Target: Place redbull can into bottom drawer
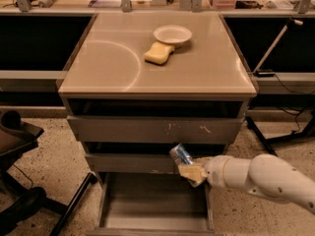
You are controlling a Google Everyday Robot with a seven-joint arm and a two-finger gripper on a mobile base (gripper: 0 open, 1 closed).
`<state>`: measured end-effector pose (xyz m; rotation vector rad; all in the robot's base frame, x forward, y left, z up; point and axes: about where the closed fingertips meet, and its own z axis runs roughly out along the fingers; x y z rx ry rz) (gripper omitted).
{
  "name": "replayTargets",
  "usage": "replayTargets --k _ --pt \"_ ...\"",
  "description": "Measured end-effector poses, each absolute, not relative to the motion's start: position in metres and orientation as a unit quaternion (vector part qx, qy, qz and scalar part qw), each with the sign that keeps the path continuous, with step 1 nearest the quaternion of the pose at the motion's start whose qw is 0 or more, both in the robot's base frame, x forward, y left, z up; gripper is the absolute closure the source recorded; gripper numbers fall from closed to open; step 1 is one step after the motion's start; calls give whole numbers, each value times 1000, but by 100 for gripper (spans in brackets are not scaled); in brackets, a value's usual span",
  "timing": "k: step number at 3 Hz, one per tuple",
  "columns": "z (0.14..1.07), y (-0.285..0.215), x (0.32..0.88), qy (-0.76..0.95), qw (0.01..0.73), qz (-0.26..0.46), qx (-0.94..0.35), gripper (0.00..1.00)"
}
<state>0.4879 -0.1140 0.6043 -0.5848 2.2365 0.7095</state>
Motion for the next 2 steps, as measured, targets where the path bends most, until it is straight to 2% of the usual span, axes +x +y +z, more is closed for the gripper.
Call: replayTargets --k 1,2 --pt "507 -107 458 875 341 270 -214 100" --pt "426 -117 455 881 357 255 -179 100"
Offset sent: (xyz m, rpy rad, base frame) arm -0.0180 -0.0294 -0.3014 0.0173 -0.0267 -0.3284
